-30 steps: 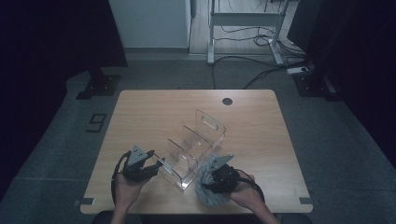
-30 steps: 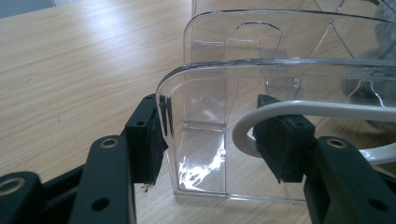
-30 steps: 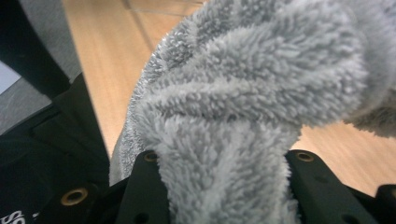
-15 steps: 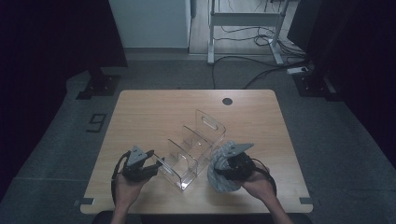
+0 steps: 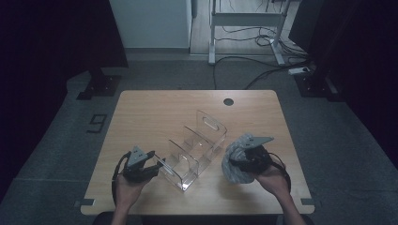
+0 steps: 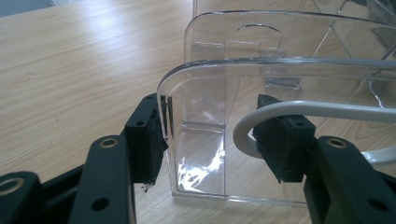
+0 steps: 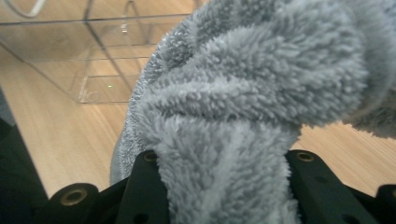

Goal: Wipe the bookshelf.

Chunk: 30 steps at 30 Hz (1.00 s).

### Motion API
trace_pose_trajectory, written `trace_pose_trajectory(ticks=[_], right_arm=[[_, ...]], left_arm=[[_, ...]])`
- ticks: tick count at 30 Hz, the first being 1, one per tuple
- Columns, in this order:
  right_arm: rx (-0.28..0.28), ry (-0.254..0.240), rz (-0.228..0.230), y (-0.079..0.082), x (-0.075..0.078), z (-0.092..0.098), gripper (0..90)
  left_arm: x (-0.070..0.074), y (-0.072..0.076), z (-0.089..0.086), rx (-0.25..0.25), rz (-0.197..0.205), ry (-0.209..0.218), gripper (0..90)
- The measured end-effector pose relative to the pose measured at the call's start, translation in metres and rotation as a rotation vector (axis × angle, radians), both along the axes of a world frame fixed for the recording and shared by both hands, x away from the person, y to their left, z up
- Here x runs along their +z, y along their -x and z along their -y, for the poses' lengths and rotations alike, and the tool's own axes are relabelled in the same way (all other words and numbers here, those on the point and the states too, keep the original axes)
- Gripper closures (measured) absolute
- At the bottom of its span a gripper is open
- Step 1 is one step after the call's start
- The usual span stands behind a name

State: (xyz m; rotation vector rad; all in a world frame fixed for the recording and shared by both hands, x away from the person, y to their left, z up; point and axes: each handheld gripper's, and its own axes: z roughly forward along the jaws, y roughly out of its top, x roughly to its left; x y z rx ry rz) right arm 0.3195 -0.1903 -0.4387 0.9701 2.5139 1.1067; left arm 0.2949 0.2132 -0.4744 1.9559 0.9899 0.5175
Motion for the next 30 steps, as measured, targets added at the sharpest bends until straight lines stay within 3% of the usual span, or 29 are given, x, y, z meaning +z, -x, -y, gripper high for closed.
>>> trace_pose_trajectory(ticks=[13, 22, 30], right_arm=[[-0.121, -0.006, 0.002, -0.01, 0.002, 0.041, 63.7], [-0.259, -0.01, 0.014, -0.014, 0.004, 0.083, 63.5], [-0.306, 0.054, -0.033, -0.024, -0.02, 0.09, 62.0]], left_arm=[[-0.001, -0.001, -0.001, -0.002, -0.005, 0.02, 44.4], [-0.002, -0.001, -0.002, -0.006, -0.007, 0.031, 44.4], [-0.003, -0.002, -0.003, -0.008, -0.008, 0.038, 44.1]])
